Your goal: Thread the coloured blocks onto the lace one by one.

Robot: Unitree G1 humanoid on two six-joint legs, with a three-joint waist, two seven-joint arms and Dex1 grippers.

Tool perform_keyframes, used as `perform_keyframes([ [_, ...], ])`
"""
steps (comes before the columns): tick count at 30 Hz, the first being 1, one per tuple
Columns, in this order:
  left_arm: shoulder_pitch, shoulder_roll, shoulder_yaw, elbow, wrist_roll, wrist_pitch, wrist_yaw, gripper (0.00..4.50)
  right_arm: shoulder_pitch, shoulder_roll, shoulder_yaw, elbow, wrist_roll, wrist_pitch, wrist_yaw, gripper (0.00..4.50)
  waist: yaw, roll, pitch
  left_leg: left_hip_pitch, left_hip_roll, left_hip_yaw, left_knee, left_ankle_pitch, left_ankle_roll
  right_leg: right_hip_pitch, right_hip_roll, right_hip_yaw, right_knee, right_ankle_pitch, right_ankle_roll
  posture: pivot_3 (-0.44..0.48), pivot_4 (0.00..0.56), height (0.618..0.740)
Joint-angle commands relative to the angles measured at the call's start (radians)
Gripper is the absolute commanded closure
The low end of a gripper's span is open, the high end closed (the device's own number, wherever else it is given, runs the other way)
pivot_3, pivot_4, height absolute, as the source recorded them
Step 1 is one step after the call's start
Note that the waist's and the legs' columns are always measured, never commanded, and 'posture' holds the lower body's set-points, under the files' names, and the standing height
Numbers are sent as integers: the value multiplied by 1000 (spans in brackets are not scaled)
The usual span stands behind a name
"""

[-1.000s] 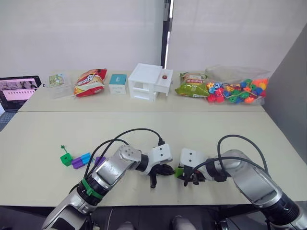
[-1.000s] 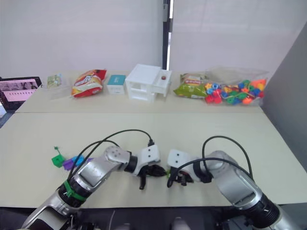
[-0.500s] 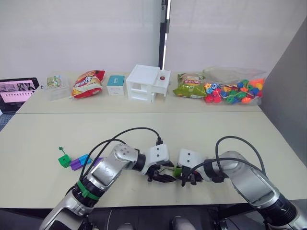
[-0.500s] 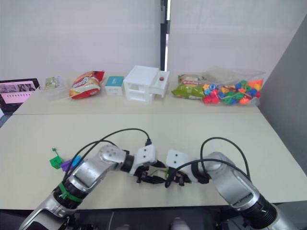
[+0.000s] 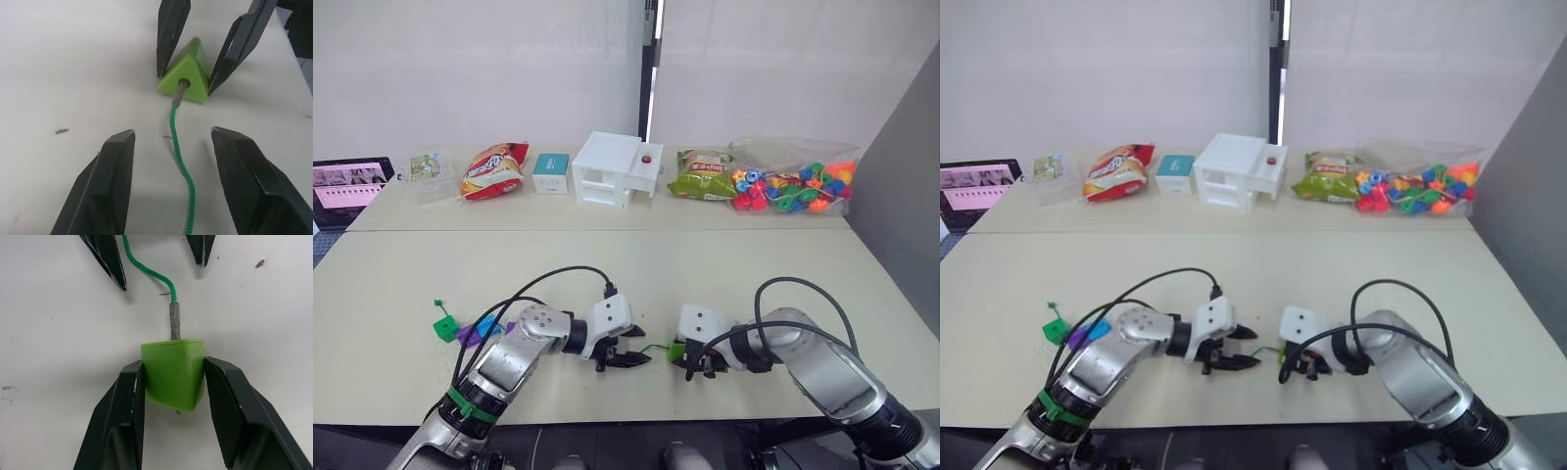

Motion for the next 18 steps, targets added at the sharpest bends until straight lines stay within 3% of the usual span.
perform_keyframes([
  [1, 0, -24, -9, 10, 11, -25, 15, 3022, 9, -9, 34, 16, 10, 7, 0, 3195, 2, 0, 0, 0, 0, 0, 0, 0, 0, 0, 0, 0, 0, 0, 0, 0, 150, 740],
  [5, -11, -34, -17, 34, 27, -59, 4, 4343, 12, -15, 32, 10, 11, 8, -2, 3195, 2, 0, 0, 0, 0, 0, 0, 0, 0, 0, 0, 0, 0, 0, 0, 0, 150, 740],
  [6, -15, -37, -15, 37, 27, -61, 4, 4487, 12, -15, 32, 9, 12, 10, -2, 3195, 2, 0, 0, 0, 0, 0, 0, 0, 0, 0, 0, 0, 0, 0, 0, 0, 150, 740],
  [18, -48, -41, -32, 23, 37, -91, -38, 4487, 23, -10, 38, -9, 17, 22, -14, 3195, 2, 0, 0, 0, 0, 0, 0, 0, 0, 0, 0, 0, -1, 0, 0, 0, 150, 740],
])
